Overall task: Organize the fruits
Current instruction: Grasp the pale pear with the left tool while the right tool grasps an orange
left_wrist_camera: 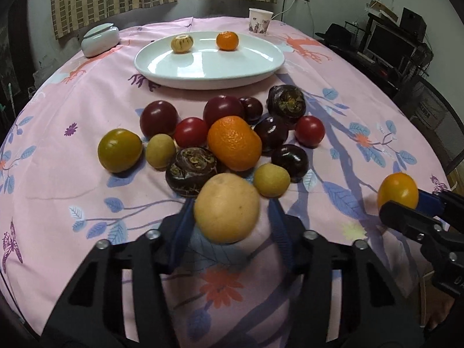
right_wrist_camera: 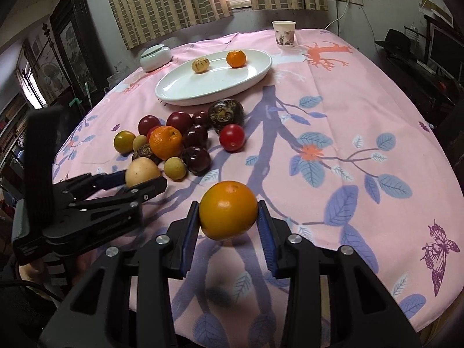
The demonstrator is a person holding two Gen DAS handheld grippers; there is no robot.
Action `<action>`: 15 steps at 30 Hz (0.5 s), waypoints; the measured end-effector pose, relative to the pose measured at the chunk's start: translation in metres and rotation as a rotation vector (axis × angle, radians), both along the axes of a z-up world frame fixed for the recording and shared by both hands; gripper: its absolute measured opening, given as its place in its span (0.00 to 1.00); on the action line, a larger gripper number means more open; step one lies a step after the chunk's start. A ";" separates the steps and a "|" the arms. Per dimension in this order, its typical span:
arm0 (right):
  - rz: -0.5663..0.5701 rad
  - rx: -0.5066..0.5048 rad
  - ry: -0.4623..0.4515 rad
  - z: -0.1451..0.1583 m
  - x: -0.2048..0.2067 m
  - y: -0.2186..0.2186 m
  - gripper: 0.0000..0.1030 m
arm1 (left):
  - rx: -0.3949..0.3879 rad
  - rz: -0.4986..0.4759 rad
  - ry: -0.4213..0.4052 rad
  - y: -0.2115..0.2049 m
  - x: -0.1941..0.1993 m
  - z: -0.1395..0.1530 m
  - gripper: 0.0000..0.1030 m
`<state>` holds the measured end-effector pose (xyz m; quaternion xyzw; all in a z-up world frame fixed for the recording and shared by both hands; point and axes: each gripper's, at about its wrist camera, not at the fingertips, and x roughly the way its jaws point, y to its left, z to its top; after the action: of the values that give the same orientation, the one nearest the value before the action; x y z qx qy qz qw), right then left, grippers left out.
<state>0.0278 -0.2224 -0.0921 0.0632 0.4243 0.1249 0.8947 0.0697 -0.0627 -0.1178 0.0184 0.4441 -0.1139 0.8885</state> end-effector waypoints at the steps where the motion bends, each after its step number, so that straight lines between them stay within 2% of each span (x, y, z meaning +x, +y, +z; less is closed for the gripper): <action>1: 0.000 0.002 0.000 0.000 -0.001 0.000 0.39 | -0.007 0.003 -0.003 0.001 0.001 -0.001 0.43; 5: 0.009 0.008 0.003 0.000 -0.001 0.001 0.39 | -0.028 0.003 -0.007 0.006 -0.001 0.003 0.43; 10: 0.032 0.014 -0.010 0.005 0.002 0.010 0.39 | -0.041 0.024 -0.067 0.022 -0.014 0.025 0.43; 15: 0.058 0.012 -0.019 0.009 0.005 0.024 0.39 | -0.049 0.035 -0.085 0.036 -0.021 0.040 0.43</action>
<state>0.0332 -0.1985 -0.0835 0.0550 0.4167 0.1541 0.8942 0.0490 -0.0263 -0.0778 -0.0065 0.4034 -0.1084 0.9085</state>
